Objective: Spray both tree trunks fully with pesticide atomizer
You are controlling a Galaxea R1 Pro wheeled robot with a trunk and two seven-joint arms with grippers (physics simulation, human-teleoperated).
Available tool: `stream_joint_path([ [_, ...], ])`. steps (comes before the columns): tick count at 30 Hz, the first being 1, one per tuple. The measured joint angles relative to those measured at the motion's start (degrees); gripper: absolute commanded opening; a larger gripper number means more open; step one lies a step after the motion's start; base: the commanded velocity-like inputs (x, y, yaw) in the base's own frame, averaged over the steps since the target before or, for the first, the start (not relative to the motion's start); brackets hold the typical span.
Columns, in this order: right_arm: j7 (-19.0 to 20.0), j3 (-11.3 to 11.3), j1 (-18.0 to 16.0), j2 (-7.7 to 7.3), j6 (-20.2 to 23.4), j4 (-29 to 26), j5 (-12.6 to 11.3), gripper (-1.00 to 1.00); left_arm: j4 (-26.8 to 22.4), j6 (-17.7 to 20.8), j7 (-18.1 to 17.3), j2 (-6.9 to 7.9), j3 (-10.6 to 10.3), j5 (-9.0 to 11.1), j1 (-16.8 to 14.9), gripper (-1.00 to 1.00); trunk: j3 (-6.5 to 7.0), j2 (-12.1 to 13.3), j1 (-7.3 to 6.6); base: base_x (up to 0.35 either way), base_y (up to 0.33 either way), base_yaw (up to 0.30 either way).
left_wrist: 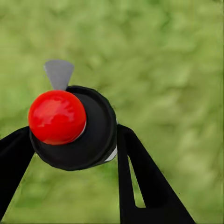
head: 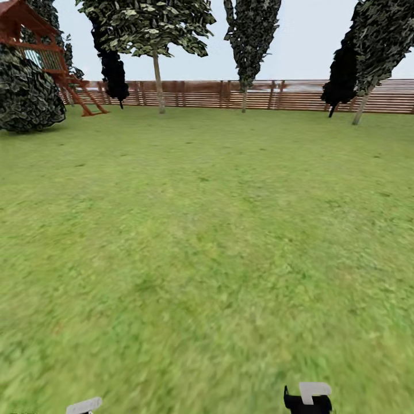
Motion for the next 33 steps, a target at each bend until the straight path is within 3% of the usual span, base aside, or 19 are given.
stream_joint_path([
  [4, 0.0, 0.0, 0.0, 0.00, 0.0, 0.0, 0.0, 1.00, 0.0, 0.0, 0.0, 0.01, 0.0, 0.0, 0.0, -1.00, 0.00, 0.0, 0.00, 0.236, 0.237, 0.248],
  [10, -0.1, 0.0, 0.0, -0.84, 0.0, 0.0, 0.2, 1.00, 0.1, 0.0, 0.0, 0.02, 0.0, 0.0, 0.0, -1.00, 0.00, 0.0, 0.00, 0.235, 0.237, 0.020],
  [15, 0.0, 0.0, 0.0, -0.57, 0.0, 0.0, 0.2, 1.00, 0.2, 0.0, 0.1, 0.02, 0.0, 0.0, 0.0, -1.00, 0.00, 0.0, 0.00, 0.235, 0.225, 0.007],
  [26, 0.0, 0.1, 0.0, -0.18, 0.0, 0.0, 0.1, 1.00, -0.1, 0.0, 0.1, -0.14, -0.1, 0.0, 0.0, -1.00, 0.00, 0.0, 0.00, 0.039, 0.020, 0.249],
  [33, 0.0, 0.1, 0.0, -0.19, 0.0, 0.0, 0.1, 1.00, 0.0, 0.0, 0.2, -0.09, 0.0, 0.0, 0.0, -1.00, 0.23, 0.0, 0.00, 0.274, 0.000, 0.184],
])
